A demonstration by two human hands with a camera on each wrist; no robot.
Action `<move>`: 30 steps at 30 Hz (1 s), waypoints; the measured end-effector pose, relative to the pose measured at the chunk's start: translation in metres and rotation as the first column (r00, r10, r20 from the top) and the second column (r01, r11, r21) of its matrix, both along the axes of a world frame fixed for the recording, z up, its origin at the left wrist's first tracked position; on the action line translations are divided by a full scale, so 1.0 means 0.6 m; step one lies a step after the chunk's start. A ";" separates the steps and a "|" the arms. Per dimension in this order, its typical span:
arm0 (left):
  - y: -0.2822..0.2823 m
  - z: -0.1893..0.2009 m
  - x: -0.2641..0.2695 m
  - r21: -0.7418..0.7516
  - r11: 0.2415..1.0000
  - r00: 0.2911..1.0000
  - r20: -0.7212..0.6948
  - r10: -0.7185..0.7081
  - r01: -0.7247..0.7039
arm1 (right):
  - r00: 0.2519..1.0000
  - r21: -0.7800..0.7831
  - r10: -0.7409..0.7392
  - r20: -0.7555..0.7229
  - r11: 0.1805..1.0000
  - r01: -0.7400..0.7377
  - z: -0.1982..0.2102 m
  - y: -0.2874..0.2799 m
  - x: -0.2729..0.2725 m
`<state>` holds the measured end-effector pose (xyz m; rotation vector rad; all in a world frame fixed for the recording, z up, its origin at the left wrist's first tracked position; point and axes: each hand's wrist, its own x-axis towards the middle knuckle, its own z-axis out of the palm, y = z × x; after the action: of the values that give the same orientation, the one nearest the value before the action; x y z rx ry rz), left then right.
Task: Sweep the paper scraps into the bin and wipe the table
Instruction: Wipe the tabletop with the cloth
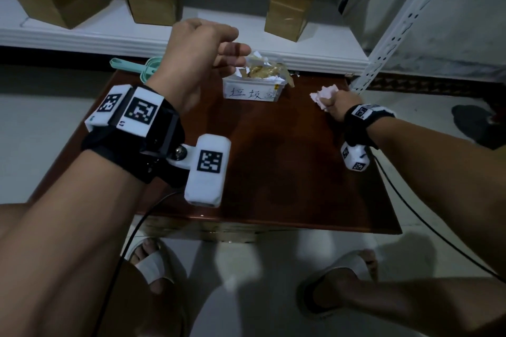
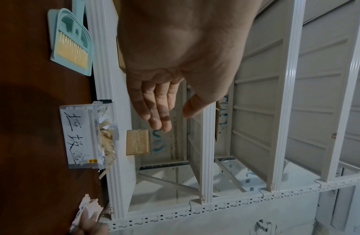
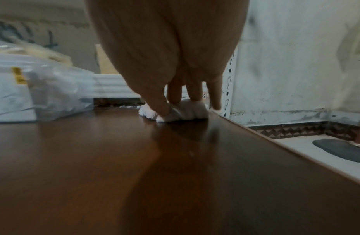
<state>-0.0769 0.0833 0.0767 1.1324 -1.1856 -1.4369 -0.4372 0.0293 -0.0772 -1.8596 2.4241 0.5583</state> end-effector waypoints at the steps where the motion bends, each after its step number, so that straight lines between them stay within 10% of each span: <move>1: -0.003 -0.002 0.000 0.009 1.000 1.000 -0.005 0.006 -0.006 | 0.999 0.023 0.031 -0.019 0.999 -0.031 0.003 -0.009 -0.004; 30: -0.025 -0.013 -0.021 0.037 0.999 0.999 0.022 -0.036 0.035 | 0.982 -0.054 -0.045 0.185 0.997 0.056 -0.005 -0.090 -0.020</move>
<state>-0.0897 0.0684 0.0688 1.1609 -1.2048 -1.4818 -0.4489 -0.0250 -0.0800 -1.7774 2.3833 0.3001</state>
